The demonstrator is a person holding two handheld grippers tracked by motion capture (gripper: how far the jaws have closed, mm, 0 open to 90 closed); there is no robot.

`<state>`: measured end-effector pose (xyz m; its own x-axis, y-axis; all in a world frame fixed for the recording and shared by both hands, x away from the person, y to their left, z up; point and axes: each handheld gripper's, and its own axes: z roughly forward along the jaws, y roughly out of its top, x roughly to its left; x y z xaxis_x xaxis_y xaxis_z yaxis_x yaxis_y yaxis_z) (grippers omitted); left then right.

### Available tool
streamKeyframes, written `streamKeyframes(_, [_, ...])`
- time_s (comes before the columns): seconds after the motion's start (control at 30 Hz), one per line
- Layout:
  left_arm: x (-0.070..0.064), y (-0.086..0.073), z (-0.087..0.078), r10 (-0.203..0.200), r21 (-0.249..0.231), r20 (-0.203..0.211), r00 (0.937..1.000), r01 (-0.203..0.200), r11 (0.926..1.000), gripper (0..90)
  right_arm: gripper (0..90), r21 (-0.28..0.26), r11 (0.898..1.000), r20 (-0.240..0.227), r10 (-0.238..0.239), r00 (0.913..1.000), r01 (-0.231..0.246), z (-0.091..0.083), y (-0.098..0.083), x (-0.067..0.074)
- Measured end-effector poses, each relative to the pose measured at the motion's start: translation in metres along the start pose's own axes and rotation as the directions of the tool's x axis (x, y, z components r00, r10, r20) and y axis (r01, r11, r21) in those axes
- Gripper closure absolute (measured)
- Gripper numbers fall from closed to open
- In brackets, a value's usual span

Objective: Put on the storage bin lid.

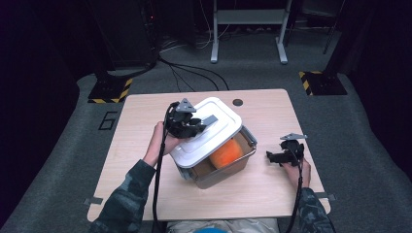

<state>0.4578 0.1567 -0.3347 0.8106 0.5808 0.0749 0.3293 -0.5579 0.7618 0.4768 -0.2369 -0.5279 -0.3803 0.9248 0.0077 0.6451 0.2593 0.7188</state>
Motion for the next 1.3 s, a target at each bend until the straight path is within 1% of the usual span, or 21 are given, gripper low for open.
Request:
streamKeyframes(0.03, [-0.002,0.0,0.003,0.002,0.001,0.009,1.0,-0.002,1.0,66.5,1.2,0.0,1.0,0.0,0.0,1.0,0.0,0.0,0.0,0.0])
streamKeyframes(0.07, [-0.003,0.0,0.005,0.014,0.001,0.021,0.9997,-0.014,0.9999,66.5,1.2,0.0,1.0,0.0,0.0,1.0,0.0,0.0,0.0,0.0])
streamKeyframes(0.1, [-0.005,0.0,0.008,0.018,0.003,0.03,0.9994,-0.019,0.9998,66.5,1.2,0.0,1.0,0.0,0.0,1.0,0.0,0.0,0.0,0.0])
streamKeyframes(0.2, [-0.008,-0.001,0.015,0.04,0.015,0.049,0.998,-0.04,0.9991,66.5,1.2,0.0,1.0,0.0,0.0,1.0,0.0,0.0,0.0,0.0])
streamKeyframes(0.23, [-0.01,-0.001,0.018,0.041,0.019,0.056,0.9976,-0.042,0.9989,66.5,1.2,0.0,1.0,0.0,0.0,1.0,0.0,0.0,0.0,0.0])
streamKeyframes(0.3, [-0.012,-0.001,0.022,0.061,0.032,0.075,0.9954,-0.063,0.9975,66.5,1.2,0.0,1.0,0.0,0.0,1.0,0.0,0.0,0.0,0.0])
streamKeyframes(0.37, [-0.014,-0.001,0.027,0.073,0.041,0.083,0.9939,-0.077,0.9962,66.5,1.3,0.0,1.0,0.0,-0.001,1.0,0.001,0.0,0.0,0.0])
streamKeyframes(0.47, [-0.018,-0.002,0.034,0.085,0.048,0.099,0.9915,-0.09,0.9948,66.4,1.3,0.0,1.0,0.0,0.0,1.0,0.0,0.0,0.0,0.0])
streamKeyframes(0.53, [-0.02,-0.003,0.038,0.085,0.054,0.115,0.9897,-0.091,0.9944,66.5,1.3,0.0,1.0,0.0,-0.001,1.0,0.001,0.0,0.0,0.0])
streamKeyframes(0.7, [-0.024,-0.004,0.045,0.105,0.077,0.138,0.9849,-0.116,0.9903,66.5,1.3,0.0,1.0,0.0,0.0,1.0,0.0,0.0,0.0,0.0])
streamKeyframes(1.0, [-0.028,-0.006,0.054,0.114,0.092,0.161,0.9804,-0.13,0.9873,66.4,1.4,0.0,1.0,-0.001,-0.001,1.0,0.001,0.0,0.0,0.0])
streamKeyframes(1.07, [-0.028,-0.008,0.055,0.111,0.087,0.165,0.9799,-0.127,0.9881,66.4,1.4,0.0,1.0,-0.001,-0.001,1.0,0.001,0.0,0.0,0.0])
streamKeyframes(1.23, [-0.028,-0.008,0.055,0.108,0.085,0.162,0.9809,-0.122,0.9888,66.3,1.4,0.0,1.0,-0.001,-0.001,1.0,0.001,0.0,0.0,0.0])
streamKeyframes(1.3, [-0.028,-0.009,0.054,0.114,0.088,0.162,0.9802,-0.129,0.9877,66.3,1.3,0.0,1.0,-0.001,-0.001,1.0,0.001,0.0,0.0,0.0])
